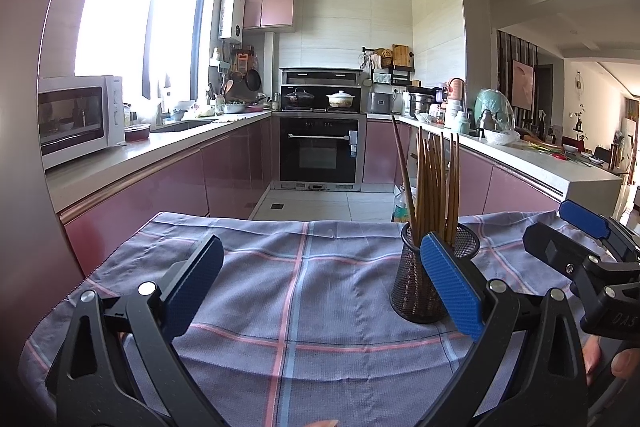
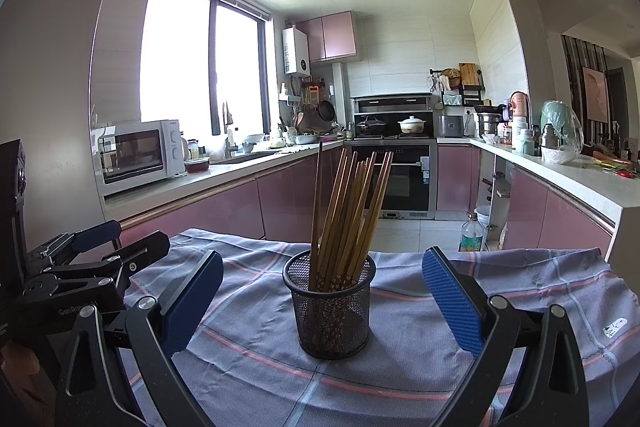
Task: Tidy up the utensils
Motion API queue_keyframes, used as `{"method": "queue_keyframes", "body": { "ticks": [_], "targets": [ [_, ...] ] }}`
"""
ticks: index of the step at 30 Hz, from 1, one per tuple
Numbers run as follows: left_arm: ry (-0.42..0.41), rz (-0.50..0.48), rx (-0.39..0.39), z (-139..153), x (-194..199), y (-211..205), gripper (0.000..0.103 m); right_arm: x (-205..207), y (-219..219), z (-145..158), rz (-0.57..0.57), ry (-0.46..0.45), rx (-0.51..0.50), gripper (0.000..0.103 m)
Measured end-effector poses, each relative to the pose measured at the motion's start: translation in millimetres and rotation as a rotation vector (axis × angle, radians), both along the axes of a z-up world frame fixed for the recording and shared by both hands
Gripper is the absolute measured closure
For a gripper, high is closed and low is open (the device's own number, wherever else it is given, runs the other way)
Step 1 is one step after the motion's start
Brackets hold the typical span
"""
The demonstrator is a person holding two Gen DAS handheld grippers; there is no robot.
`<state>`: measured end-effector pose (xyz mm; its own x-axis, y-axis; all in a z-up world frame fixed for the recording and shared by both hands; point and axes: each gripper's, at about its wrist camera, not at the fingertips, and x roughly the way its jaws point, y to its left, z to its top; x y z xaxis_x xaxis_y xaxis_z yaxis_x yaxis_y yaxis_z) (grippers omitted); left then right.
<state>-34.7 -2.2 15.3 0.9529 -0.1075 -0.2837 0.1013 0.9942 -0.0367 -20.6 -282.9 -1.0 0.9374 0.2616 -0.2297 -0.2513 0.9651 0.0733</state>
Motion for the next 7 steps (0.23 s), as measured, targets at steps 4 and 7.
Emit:
{"method": "queue_keyframes", "body": {
  "ticks": [4,7],
  "targets": [
    [0.074,-0.004,-0.025,-7,13,6,0.006,9,-10,-8,-0.043,0.058,-0.044,0.007],
    [0.144,-0.001,-0.038,-16,28,13,0.006,29,-30,-20,-0.103,0.168,-0.087,0.007]
  ]
}}
